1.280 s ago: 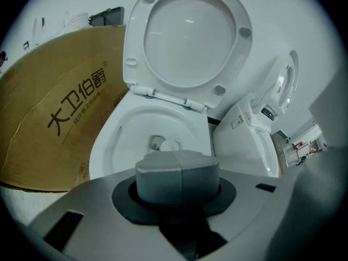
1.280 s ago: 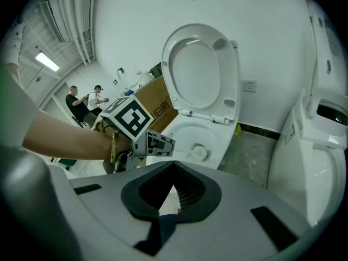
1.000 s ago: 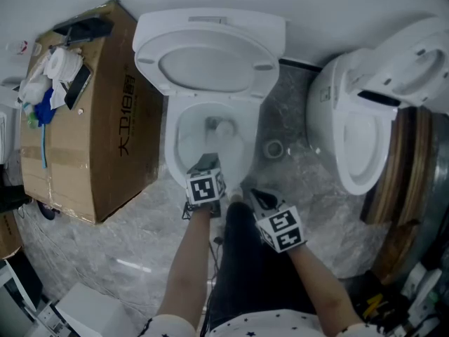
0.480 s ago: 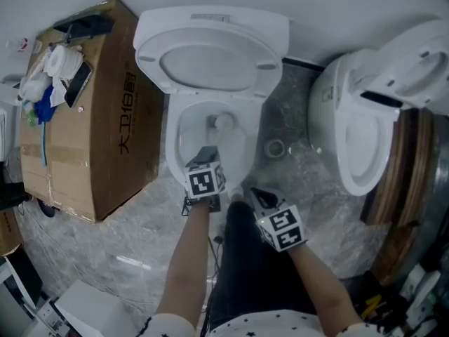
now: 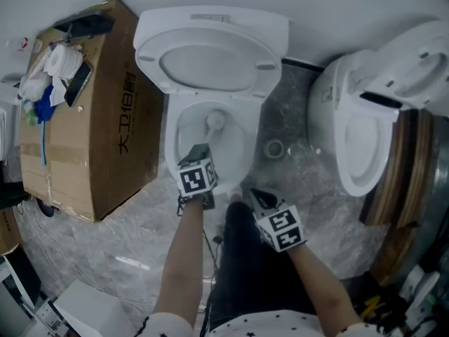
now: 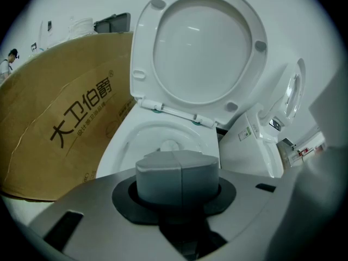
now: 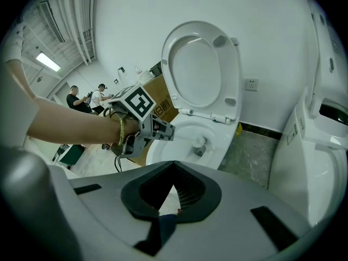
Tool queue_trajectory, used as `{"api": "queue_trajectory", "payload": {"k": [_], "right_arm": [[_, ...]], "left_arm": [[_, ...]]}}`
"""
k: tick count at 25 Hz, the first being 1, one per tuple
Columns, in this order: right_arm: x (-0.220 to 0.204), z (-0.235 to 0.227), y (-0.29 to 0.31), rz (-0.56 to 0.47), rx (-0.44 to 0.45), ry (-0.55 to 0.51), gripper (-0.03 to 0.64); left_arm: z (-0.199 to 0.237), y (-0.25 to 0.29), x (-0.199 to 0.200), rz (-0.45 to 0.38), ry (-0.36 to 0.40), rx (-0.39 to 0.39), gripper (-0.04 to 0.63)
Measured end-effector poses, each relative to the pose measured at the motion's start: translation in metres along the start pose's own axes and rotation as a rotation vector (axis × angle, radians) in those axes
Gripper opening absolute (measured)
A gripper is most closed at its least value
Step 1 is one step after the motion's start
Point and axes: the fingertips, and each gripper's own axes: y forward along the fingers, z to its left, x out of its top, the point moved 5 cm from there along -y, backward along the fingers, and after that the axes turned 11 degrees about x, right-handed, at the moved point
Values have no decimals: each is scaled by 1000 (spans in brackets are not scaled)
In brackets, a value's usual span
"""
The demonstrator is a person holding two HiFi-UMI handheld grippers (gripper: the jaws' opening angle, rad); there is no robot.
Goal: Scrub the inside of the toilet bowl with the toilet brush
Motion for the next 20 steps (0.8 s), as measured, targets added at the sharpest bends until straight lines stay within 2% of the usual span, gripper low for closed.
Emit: {"api": "queue_trajectory", "payload": {"k": [11, 20], "right_arm": [[-2, -2, -4, -3, -8, -13, 6], [9, 11, -23, -23, -1, -59, 6]], "left_arm": [[3, -3, -2, -3, -24, 9, 156], [4, -42, -15, -23, -52, 12, 156]]}}
